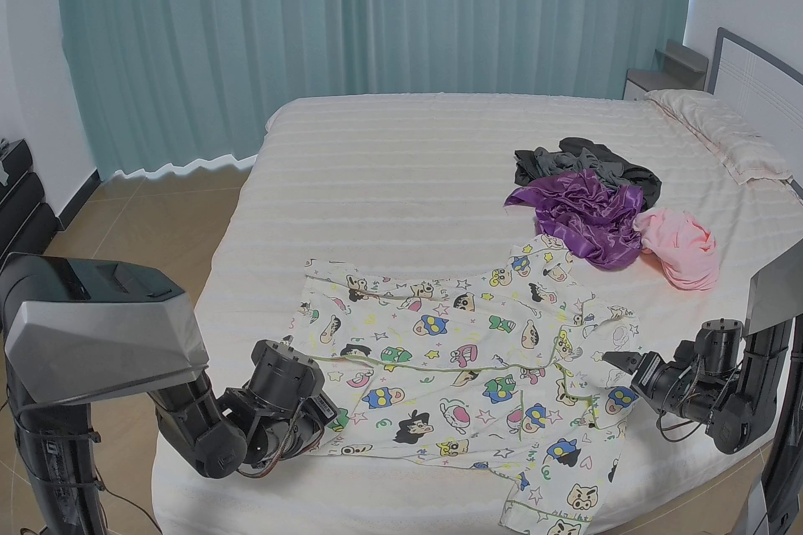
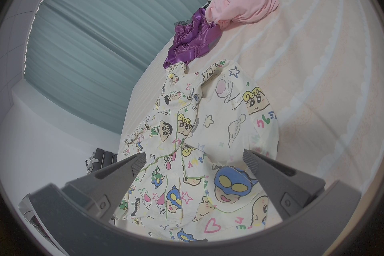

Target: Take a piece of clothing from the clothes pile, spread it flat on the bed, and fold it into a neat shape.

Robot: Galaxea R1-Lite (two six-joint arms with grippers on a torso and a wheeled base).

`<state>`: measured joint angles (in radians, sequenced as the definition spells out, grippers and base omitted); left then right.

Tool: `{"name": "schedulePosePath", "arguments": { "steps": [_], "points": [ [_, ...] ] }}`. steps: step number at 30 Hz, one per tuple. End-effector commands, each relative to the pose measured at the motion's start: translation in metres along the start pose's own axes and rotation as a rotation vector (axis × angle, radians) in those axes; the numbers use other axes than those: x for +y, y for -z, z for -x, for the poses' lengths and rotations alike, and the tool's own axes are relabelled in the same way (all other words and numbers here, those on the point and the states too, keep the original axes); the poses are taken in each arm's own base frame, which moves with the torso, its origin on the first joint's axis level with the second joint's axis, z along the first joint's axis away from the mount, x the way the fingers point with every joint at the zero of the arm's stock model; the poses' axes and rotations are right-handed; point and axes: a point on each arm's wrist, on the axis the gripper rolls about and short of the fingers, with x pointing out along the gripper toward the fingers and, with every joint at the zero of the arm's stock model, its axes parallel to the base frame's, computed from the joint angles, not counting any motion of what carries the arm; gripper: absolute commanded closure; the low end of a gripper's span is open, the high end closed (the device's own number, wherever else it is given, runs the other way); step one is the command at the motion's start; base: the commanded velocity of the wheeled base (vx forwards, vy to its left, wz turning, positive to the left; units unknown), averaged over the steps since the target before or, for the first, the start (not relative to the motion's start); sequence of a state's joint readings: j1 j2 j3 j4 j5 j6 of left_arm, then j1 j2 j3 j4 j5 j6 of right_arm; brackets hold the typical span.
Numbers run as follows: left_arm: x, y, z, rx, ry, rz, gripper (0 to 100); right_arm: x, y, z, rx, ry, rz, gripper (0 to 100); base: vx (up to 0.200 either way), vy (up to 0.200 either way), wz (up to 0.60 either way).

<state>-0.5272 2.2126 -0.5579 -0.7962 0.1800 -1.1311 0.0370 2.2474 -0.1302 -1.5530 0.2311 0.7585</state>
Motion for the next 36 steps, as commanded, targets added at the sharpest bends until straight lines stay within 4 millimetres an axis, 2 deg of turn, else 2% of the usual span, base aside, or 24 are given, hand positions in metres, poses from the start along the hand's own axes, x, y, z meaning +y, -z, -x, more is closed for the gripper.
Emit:
{"name": "schedulePosePath", "arguments": {
  "steps": [1, 6, 8, 14, 19, 31, 36],
  "points": [
    [0.001, -0.024, 0.003, -0.060, 0.026, 0.008, 100, 0.002, -0.001, 0.001, -0.008, -0.010, 0.003, 0, 0.000, 0.000, 0.00],
    [0.006, -0.057, 0.000, -0.174, 0.097, 0.030, 100, 0.004, 0.000, 0.001, -0.004, -0.017, 0.008, 0, 0.000, 0.000, 0.00],
    [0.008, -0.062, 0.000, -0.180, 0.113, 0.011, 100, 0.004, 0.000, 0.001, -0.003, -0.018, 0.009, 0, 0.000, 0.000, 0.00],
    [0.011, -0.068, -0.007, -0.149, 0.174, -0.055, 100, 0.004, 0.000, 0.001, -0.003, -0.018, 0.009, 0, 0.000, 0.000, 0.00],
    [0.022, -0.068, -0.025, -0.165, 0.156, -0.132, 100, 0.004, 0.000, 0.000, -0.003, -0.018, 0.009, 0, 0.000, 0.000, 0.00],
    [0.025, -0.083, -0.042, -0.210, 0.157, -0.115, 100, 0.004, 0.000, -0.001, -0.003, -0.018, 0.009, 0, 0.000, 0.000, 0.00],
    [0.028, -0.084, -0.046, -0.208, 0.148, -0.112, 100, 0.004, 0.000, -0.001, -0.003, -0.018, 0.008, 0, 0.000, 0.000, 0.00]
  ]
}}
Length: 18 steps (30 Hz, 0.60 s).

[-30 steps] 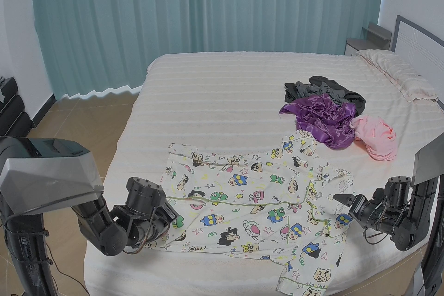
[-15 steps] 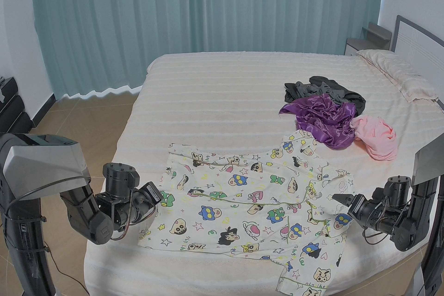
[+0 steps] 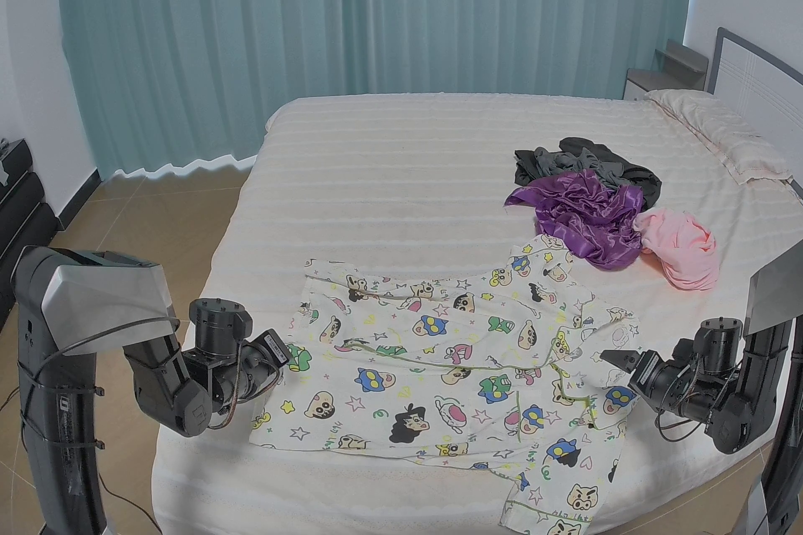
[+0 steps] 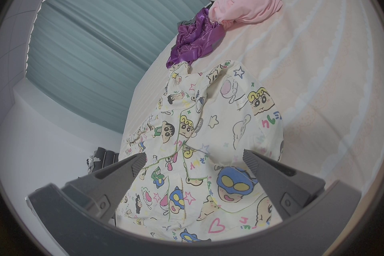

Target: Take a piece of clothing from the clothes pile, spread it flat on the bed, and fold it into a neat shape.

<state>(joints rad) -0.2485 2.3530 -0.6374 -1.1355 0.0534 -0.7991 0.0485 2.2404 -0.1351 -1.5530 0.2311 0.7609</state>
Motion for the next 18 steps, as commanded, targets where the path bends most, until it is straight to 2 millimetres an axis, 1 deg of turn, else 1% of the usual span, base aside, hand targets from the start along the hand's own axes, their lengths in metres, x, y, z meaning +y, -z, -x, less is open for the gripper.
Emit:
{"name": "schedulePosePath", "arguments": {
  "steps": [1, 2, 5, 9, 13, 14, 17, 18],
  "points": [
    [0.004, 0.002, -0.005, 0.006, -0.009, 0.002, 100, 0.000, 0.000, -0.001, -0.003, -0.004, 0.001, 0, 0.000, 0.000, 0.00],
    [0.004, 0.002, -0.005, 0.006, -0.009, 0.002, 0, 0.000, 0.000, -0.001, -0.003, -0.004, 0.001, 0, 0.000, 0.000, 0.00],
    [0.004, 0.003, -0.006, 0.009, -0.013, 0.000, 0, 0.000, 0.000, -0.001, -0.003, -0.004, 0.001, 0, 0.000, 0.000, 0.00],
    [0.006, -0.001, -0.006, -0.002, -0.015, 0.008, 0, 0.000, 0.000, 0.000, -0.002, -0.002, 0.000, 0, 0.000, 0.000, 0.00],
    [0.009, -0.009, 0.001, -0.014, -0.026, 0.021, 0, 0.001, -0.001, 0.000, -0.005, -0.006, 0.002, 0, 0.000, 0.000, 0.00],
    [0.009, -0.015, 0.015, -0.026, -0.029, 0.030, 0, 0.000, 0.000, 0.001, -0.004, -0.003, 0.002, 0, 0.000, 0.000, 0.00],
    [0.010, -0.019, 0.041, 0.015, 0.010, 0.038, 0, 0.000, 0.000, 0.002, -0.003, -0.002, 0.004, 0, 0.000, 0.000, 0.00],
    [0.010, -0.019, 0.043, 0.020, 0.014, 0.038, 0, 0.001, 0.001, 0.002, 0.000, -0.004, 0.005, 0, 0.000, 0.000, 0.00]
  ]
}}
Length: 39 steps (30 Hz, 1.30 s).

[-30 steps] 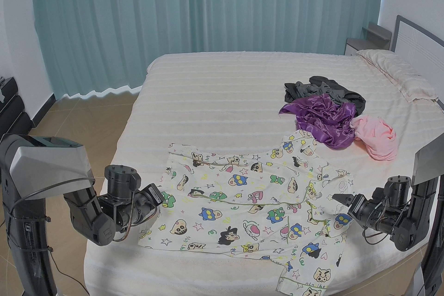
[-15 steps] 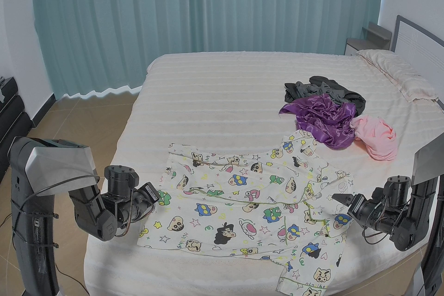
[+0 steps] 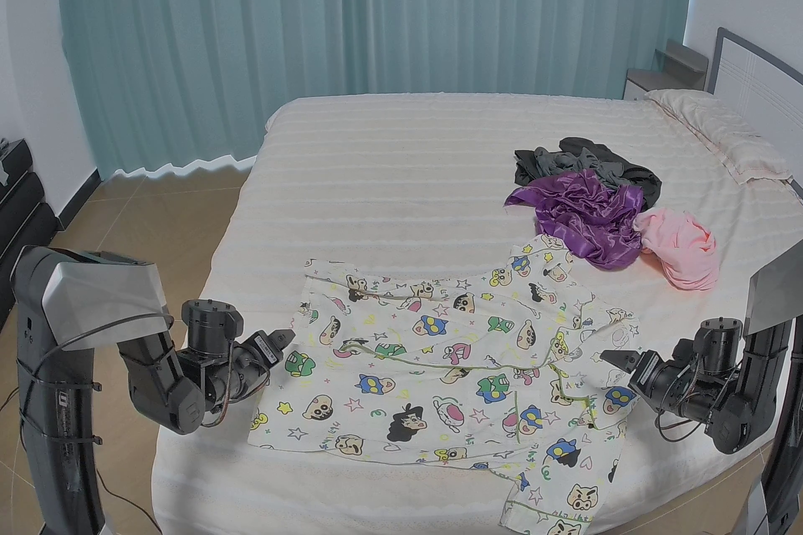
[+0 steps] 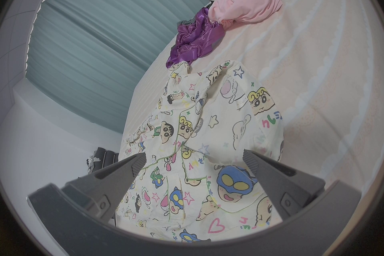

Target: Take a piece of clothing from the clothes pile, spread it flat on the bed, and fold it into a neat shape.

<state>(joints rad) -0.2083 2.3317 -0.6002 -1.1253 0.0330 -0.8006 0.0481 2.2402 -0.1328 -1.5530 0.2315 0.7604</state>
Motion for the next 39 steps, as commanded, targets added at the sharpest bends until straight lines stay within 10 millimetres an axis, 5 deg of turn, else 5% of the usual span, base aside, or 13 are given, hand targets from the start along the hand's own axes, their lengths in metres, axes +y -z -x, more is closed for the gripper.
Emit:
{"name": "schedulePosePath", "arguments": {
  "steps": [1, 2, 5, 25, 31, 39],
  "points": [
    [-0.001, -0.012, 0.035, 0.011, 0.043, 0.015, 0, 0.001, 0.000, 0.001, -0.002, -0.005, 0.005, 0, 0.000, 0.000, 0.00],
    [0.004, -0.009, 0.053, 0.075, 0.072, 0.023, 0, 0.001, 0.002, 0.003, 0.003, -0.001, 0.010, 0, 0.000, 0.000, 0.00],
    [0.009, -0.001, 0.061, 0.129, 0.073, 0.023, 0, 0.000, 0.006, 0.005, 0.019, 0.009, 0.014, 0, 0.000, 0.000, 0.00],
    [0.009, 0.030, 0.075, 0.243, 0.047, -0.022, 0, -0.002, 0.029, 0.020, 0.131, 0.044, 0.126, 0, -0.150, 0.000, 0.00],
    [0.005, 0.035, 0.072, 0.248, 0.053, -0.030, 0, -0.001, 0.033, 0.020, 0.151, 0.047, 0.133, 0, 0.000, 0.000, 0.00],
    [-0.009, 0.050, 0.033, 0.168, -0.063, 0.015, 0, 0.000, 0.041, 0.017, 0.192, 0.047, 0.142, 0, 0.000, 0.000, 0.00]
  ]
}}
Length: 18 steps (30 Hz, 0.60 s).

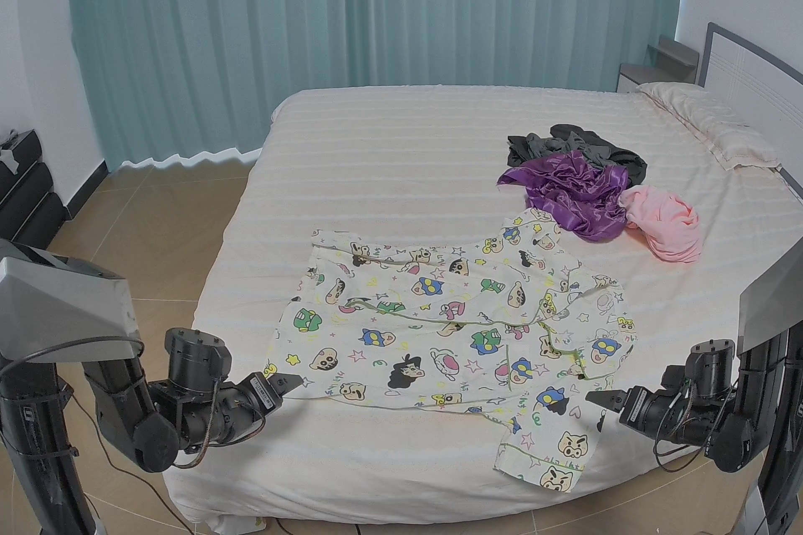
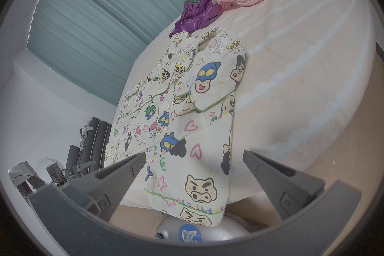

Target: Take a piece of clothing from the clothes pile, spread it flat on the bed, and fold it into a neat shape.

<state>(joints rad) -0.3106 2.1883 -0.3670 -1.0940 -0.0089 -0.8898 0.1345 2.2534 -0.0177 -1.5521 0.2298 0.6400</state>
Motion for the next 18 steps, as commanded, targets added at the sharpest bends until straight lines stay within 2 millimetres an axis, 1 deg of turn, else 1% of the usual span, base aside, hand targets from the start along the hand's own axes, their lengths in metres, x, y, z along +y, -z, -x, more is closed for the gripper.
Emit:
{"name": "schedulePosePath", "arguments": {
  "steps": [1, 7, 12, 13, 17, 18],
  "points": [
    [-0.008, 0.011, -0.030, -0.012, -0.066, -0.005, 0, 0.001, 0.009, 0.000, 0.048, 0.006, 0.006, 0, 0.000, 0.000, 0.00],
    [-0.021, 0.015, -0.046, -0.029, -0.139, -0.021, 0, 0.001, 0.015, -0.004, 0.077, 0.010, 0.012, 0, 0.000, 0.000, 0.00],
    [-0.032, 0.008, -0.060, -0.071, -0.143, 0.005, 0, 0.002, 0.019, -0.006, 0.095, 0.010, 0.019, 0, 0.000, 0.000, 0.00],
    [-0.032, 0.008, -0.060, -0.071, -0.143, 0.005, 0, 0.002, 0.019, -0.006, 0.095, 0.010, 0.019, 0, 0.000, 0.000, 0.00],
    [-0.032, -0.001, -0.072, -0.129, -0.174, 0.033, 0, 0.002, 0.019, -0.006, 0.101, 0.013, 0.018, 0, 0.000, 0.000, 0.00],
    [-0.032, -0.003, -0.074, -0.142, -0.182, 0.038, 100, 0.002, 0.022, -0.006, 0.120, 0.021, 0.022, 0, 0.000, 0.000, 0.00]
  ]
}}
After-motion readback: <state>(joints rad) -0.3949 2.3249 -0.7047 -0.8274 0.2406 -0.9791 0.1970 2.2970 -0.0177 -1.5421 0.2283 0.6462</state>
